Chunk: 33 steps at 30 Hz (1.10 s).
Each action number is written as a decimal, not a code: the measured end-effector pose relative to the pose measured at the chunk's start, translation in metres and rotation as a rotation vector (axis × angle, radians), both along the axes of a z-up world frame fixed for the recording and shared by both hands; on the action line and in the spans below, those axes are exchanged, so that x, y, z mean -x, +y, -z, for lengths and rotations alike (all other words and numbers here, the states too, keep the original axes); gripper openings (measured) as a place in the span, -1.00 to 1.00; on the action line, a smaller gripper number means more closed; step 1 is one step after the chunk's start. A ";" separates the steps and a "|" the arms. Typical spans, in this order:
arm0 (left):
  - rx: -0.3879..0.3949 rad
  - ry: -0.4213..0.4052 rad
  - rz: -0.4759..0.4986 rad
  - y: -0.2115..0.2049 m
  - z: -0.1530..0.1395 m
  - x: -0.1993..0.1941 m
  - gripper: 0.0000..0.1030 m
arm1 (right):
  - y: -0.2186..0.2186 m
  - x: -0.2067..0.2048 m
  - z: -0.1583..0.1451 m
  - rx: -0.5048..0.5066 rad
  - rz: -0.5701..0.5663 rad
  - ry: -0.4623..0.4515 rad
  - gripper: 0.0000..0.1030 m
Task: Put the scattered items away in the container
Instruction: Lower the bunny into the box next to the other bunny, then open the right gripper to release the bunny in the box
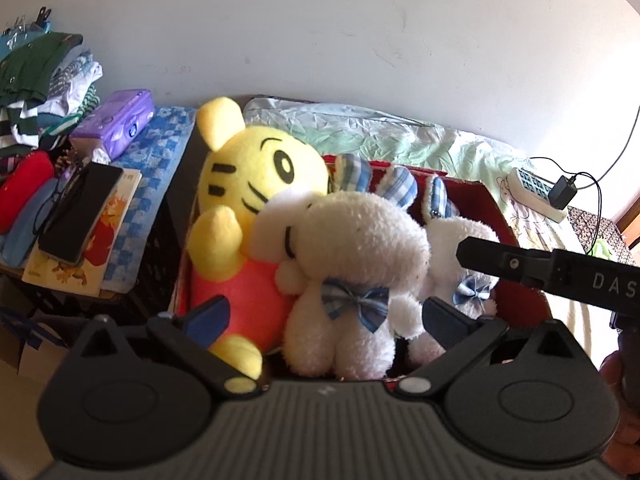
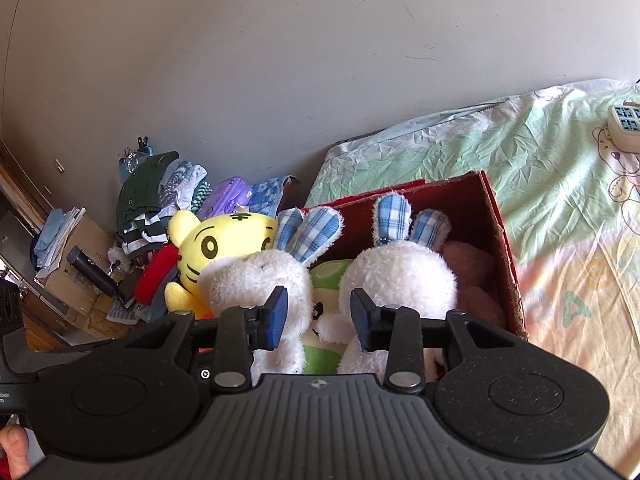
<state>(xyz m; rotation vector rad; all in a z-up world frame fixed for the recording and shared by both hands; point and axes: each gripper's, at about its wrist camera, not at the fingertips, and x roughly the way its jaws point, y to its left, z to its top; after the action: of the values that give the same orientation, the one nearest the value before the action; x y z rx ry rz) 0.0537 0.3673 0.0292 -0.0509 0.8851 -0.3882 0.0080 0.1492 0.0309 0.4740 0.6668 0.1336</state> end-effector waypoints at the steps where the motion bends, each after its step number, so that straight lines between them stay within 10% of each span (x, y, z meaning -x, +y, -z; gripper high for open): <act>1: -0.003 0.002 0.001 -0.001 -0.002 0.000 0.98 | -0.001 0.001 -0.002 0.008 0.008 -0.001 -0.26; 15: -0.165 0.010 -0.070 -0.028 -0.012 -0.006 0.98 | -0.002 -0.006 -0.002 0.214 0.125 0.154 -0.23; 33: -0.296 -0.040 -0.188 -0.028 -0.020 0.009 0.98 | 0.009 -0.001 -0.001 0.236 0.172 0.206 0.21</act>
<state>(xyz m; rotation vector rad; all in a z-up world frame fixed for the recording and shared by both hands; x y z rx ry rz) 0.0451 0.3390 0.0493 0.1452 0.8826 -0.0804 0.0089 0.1583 0.0316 0.3177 0.8288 -0.1571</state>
